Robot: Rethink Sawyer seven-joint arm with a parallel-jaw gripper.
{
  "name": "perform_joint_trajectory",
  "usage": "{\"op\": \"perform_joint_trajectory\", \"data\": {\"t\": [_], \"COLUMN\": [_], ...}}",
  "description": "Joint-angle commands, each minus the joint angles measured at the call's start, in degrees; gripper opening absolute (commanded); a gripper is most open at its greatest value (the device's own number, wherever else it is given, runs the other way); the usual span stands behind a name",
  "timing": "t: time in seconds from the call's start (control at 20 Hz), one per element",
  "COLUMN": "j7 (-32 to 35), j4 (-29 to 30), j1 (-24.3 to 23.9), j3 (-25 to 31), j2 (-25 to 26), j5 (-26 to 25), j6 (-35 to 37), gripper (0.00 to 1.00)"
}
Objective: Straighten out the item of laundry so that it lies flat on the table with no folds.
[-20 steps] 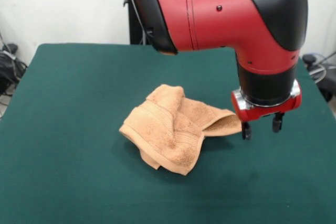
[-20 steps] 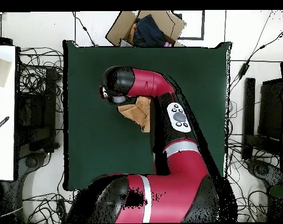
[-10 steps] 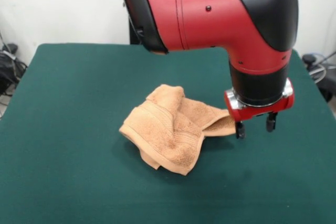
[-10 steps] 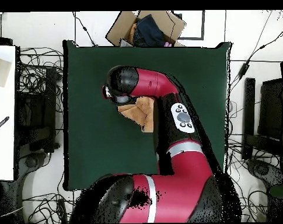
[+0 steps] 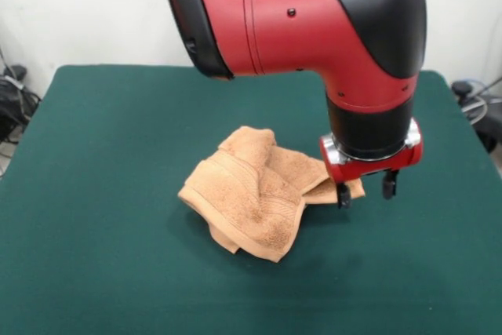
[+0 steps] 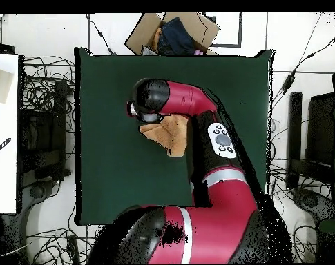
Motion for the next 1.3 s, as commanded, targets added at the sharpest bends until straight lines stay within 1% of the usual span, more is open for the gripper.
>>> {"op": "perform_joint_trajectory", "data": {"t": [0.05, 0.35, 0.8, 1.05, 1.3], "j7": [-6.3, -4.3, -0.6, -0.2, -0.1], "j4": [2.0, 6.1, 13.9, 16.0, 15.5], "j1": [-0.5, -0.5, 0.1, -0.4, -0.4], "j3": [2.0, 2.6, 2.8, 2.2, 2.1], "j2": [0.2, -1.2, -4.5, -4.2, -3.1], "j5": [-4.8, -5.6, -6.4, -7.4, -7.5], "j6": [4.4, 1.9, -3.3, -5.8, -6.2], "gripper": [1.0, 1.0, 1.0, 1.0, 1.0]}}
